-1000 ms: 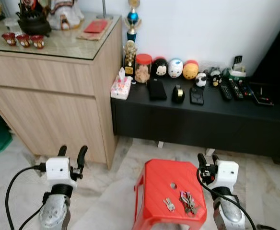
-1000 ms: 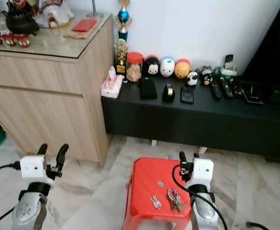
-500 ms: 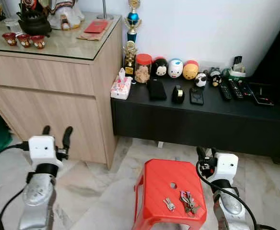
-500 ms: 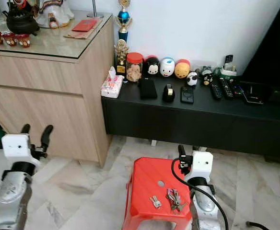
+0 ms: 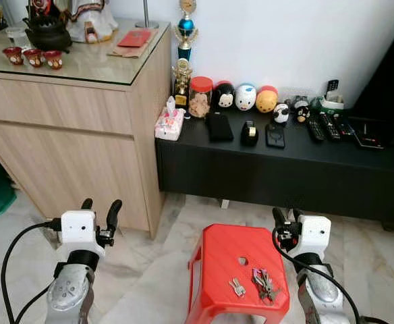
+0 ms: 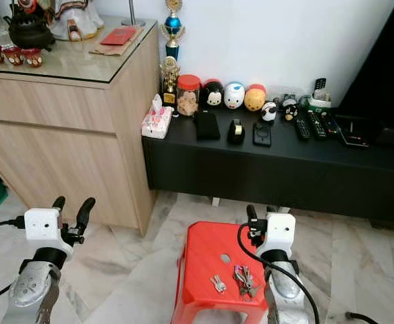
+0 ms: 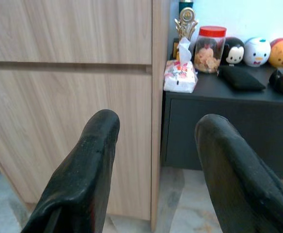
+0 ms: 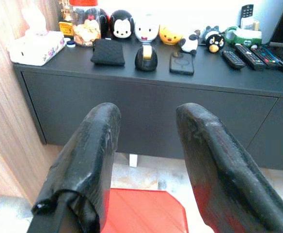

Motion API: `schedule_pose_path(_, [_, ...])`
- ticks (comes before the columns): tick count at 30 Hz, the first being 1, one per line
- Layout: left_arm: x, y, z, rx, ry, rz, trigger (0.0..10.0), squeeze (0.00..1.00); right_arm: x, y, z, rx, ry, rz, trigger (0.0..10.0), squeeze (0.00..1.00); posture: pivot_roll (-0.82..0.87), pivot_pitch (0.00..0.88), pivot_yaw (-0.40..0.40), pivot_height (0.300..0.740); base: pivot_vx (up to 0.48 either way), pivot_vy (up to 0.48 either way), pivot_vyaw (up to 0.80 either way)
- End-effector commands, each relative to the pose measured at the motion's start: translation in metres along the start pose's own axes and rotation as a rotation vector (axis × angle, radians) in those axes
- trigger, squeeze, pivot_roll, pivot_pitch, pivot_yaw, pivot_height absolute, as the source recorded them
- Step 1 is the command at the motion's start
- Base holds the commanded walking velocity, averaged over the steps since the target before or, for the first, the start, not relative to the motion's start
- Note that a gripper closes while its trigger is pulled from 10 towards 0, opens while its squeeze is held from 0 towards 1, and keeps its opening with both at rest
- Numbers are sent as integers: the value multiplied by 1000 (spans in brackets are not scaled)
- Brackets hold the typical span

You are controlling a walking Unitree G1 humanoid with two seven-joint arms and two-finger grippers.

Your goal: Hang keys on a hook

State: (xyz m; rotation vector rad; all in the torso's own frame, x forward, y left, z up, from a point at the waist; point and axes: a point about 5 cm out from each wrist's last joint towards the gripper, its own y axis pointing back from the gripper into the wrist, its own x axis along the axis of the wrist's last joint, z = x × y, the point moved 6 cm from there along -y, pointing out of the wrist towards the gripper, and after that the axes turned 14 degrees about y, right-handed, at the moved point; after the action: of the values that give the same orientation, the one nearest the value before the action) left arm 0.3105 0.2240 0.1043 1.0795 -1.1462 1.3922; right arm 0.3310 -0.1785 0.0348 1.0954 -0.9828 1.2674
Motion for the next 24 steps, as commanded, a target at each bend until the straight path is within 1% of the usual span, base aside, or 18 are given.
schedule_pose_path(1, [5,-3,2,-5,-1,8,10000,0,2,0,4,-4,1,4,10000,0,20,0,-90,740,0,0,0])
schedule_pose_path(14, [5,-5,7,-9,5,0,10000,0,6,-3,2,5,-4,7,10000,0,18,0,-88,740,0,0,0])
schedule_pose_path(20, [4,-6,6,-3,-3,-7,10000,0,4,-4,1,4,6,-7,10000,0,19,0,-88,740,0,0,0])
schedule_pose_path(24, [4,-6,7,-6,-1,-7,10000,0,5,-4,0,11,-2,2,10000,0,18,0,-88,722,0,0,0])
